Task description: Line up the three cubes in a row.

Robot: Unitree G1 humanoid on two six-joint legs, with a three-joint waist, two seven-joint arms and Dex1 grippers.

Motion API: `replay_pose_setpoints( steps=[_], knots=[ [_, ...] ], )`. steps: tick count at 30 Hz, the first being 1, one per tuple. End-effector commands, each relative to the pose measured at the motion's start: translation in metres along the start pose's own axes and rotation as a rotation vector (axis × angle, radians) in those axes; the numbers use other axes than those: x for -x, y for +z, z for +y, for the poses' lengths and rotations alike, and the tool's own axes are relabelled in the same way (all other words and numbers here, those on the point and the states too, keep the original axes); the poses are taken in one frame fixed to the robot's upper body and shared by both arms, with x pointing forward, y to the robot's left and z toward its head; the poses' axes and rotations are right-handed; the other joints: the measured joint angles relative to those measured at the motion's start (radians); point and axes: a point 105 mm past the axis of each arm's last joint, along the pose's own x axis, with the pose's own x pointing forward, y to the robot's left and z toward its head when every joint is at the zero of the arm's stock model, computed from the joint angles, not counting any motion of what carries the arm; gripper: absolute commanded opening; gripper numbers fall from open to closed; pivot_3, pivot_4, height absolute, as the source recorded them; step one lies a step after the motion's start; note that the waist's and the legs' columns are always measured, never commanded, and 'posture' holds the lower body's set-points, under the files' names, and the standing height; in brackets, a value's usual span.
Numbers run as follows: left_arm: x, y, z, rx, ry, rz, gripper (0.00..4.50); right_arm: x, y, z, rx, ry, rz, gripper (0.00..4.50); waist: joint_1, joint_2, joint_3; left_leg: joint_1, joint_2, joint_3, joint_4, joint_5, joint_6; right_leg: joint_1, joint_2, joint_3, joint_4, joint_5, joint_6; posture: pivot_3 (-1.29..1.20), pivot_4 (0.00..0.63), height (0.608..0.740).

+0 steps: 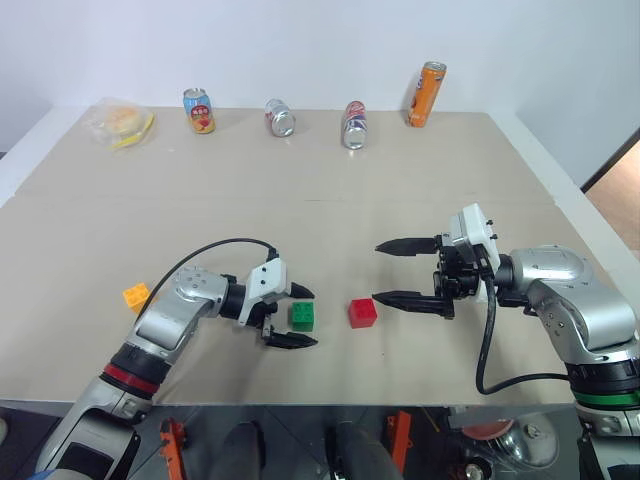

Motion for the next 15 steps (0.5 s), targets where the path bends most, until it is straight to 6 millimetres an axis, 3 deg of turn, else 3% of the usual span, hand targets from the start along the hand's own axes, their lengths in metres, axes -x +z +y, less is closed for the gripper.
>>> replay_pose_setpoints(
  steps=[1, 5, 9, 12, 15],
  knots=[
    [0.011, 0.025, 0.005, -0.041, 0.06, -0.076, 4.49, 0.003, 0.019, 0.0, 0.058, 0.013, -0.05, 4.5, 0.0, 0.0, 0.0, 0.0, 0.0, 0.0, 0.0, 0.0, 0.0, 0.0, 0.0, 0.0, 0.0, 0.0, 0.0, 0.0, 0.15, 0.74],
    [0.034, 0.053, 0.006, 0.008, 0.183, -0.209, 4.49, -0.001, 0.028, 0.0, 0.052, 0.053, -0.101, 4.5, -0.004, 0.0, 0.0, 0.0, 0.001, 0.0, 0.0, 0.0, 0.0, 0.0, 0.0, 0.0, 0.0, 0.0, 0.0, 0.0, 0.15, 0.74],
    [0.089, 0.084, 0.009, 0.057, 0.471, -0.342, 4.49, -0.016, 0.042, 0.001, 0.041, 0.133, -0.185, 4.5, -0.011, 0.0, 0.0, 0.001, 0.002, 0.0, 0.0, 0.0, 0.0, 0.0, 0.001, 0.0, 0.001, 0.0, 0.0, 0.0, 0.15, 0.74],
    [0.13, 0.079, 0.002, 0.089, 0.623, -0.323, 4.49, -0.03, 0.048, -0.002, 0.044, 0.168, -0.229, 4.5, -0.024, 0.0, 0.0, 0.002, 0.003, -0.001, 0.0, 0.0, 0.0, 0.0, 0.002, 0.0, 0.002, 0.0, 0.0, 0.0, 0.15, 0.74],
    [0.181, 0.051, -0.008, 0.141, 0.785, -0.208, 4.49, -0.051, 0.047, 0.0, 0.051, 0.232, -0.243, 4.5, -0.029, -0.001, 0.0, 0.005, 0.004, 0.0, -0.002, 0.0, 0.0, 0.001, 0.004, 0.002, 0.002, 0.0, -0.001, 0.0, 0.15, 0.74]
  ],
)
